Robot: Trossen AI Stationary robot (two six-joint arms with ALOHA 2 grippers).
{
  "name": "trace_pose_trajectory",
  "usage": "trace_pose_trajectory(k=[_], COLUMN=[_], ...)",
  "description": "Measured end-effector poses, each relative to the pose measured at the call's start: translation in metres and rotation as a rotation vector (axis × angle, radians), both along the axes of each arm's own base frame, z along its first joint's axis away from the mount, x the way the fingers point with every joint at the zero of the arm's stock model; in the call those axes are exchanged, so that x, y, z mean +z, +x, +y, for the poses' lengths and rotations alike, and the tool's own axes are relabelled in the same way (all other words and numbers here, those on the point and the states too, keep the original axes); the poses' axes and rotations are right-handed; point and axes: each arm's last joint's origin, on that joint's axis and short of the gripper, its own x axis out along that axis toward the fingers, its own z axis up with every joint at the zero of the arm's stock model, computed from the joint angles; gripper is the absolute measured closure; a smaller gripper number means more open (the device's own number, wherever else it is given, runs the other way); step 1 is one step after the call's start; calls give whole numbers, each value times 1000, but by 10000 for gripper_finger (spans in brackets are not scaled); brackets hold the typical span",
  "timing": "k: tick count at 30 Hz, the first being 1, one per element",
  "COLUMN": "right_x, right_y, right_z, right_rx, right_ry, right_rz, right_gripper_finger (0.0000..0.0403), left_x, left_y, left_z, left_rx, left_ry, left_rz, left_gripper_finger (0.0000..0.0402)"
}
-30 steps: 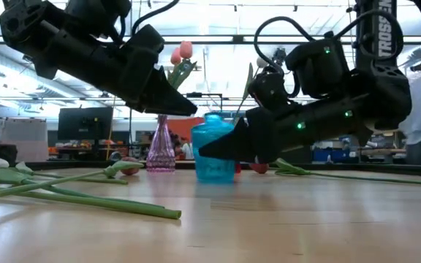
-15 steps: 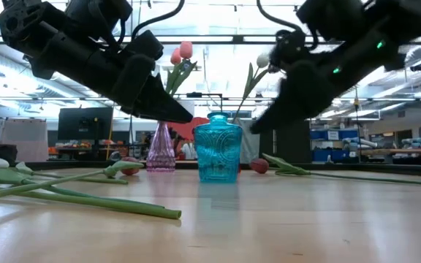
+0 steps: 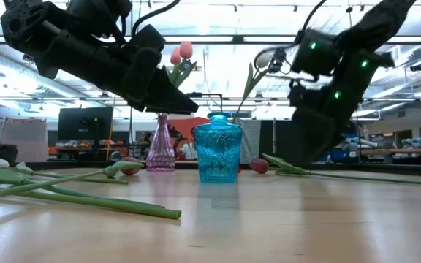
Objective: Sort flowers into vase by color
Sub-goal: Put the top red flower into the blue vase
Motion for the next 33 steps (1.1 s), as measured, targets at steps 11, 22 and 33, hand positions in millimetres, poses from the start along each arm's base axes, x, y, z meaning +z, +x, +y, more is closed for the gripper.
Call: trace_pose_trajectory(k=[11,22,33], right_x=[-28,-8,53], right_y=[6,-5,-1], right_z=[-5,2,41], right_rx=[20,46,276], right_ry=[25,165,174], right_rz=[124,89,-170], right_gripper_finger=[212,386,396], left_x=[-1,-1,-1], left_y=[-1,0,0], left_z=[0,-1,-2], left_rx=[-3,-3,-15], left_ry=[2,-60,-143], left_rz=[15,-11,-30], left_gripper_finger=[153,153,153])
